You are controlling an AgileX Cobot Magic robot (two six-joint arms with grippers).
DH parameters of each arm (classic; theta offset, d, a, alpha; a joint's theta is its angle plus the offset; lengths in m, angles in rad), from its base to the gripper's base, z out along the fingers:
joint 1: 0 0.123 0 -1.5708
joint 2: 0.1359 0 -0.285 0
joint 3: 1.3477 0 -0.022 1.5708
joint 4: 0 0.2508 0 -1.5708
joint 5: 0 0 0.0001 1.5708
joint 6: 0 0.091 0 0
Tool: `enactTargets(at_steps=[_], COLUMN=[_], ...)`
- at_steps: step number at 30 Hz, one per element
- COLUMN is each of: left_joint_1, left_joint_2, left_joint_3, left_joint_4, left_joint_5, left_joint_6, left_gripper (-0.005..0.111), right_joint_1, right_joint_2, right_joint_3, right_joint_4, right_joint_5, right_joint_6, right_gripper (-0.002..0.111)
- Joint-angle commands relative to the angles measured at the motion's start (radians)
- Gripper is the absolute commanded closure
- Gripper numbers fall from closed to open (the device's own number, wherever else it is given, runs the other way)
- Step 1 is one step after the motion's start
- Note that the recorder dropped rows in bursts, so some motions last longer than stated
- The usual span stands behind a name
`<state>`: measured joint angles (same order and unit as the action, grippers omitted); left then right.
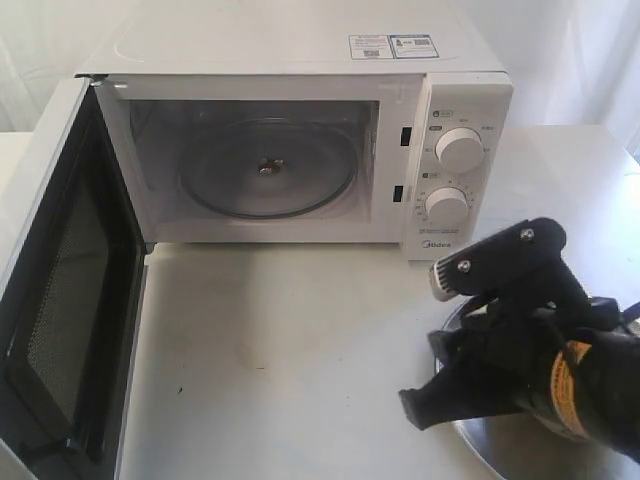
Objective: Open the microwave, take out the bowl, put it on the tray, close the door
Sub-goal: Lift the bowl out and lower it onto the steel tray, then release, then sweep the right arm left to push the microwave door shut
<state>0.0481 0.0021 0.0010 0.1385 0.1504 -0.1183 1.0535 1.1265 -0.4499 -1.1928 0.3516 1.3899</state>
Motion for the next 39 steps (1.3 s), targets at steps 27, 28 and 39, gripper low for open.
enactTargets(at_steps=[27, 28, 39], left_joint_1=[-0.001, -0.001, -0.001], left_joint_2=[-0.002, -0.002, -0.002], left_joint_3=[-0.001, -0.001, -0.001], left_joint_4=[-0.004, -0.004, -0.004], left_joint_5=[-0.001, -0.001, -0.001], left_joint_6=[-0.006, -0.006, -0.006], left_gripper=[0.107, 0.107, 0.107], right_joint_1=[0.151, 0.162, 0.242], right_joint_2=[0.423, 0.431, 0.620], right_joint_3=[-0.556, -0.579, -0.879], right_joint_4=[0.862, 0.935, 1.000], right_joint_5=[-1.068, -1.066, -0.848], right_joint_6=[-1.306, -1.390, -1.622], right_gripper=[0.108, 0.108, 0.108])
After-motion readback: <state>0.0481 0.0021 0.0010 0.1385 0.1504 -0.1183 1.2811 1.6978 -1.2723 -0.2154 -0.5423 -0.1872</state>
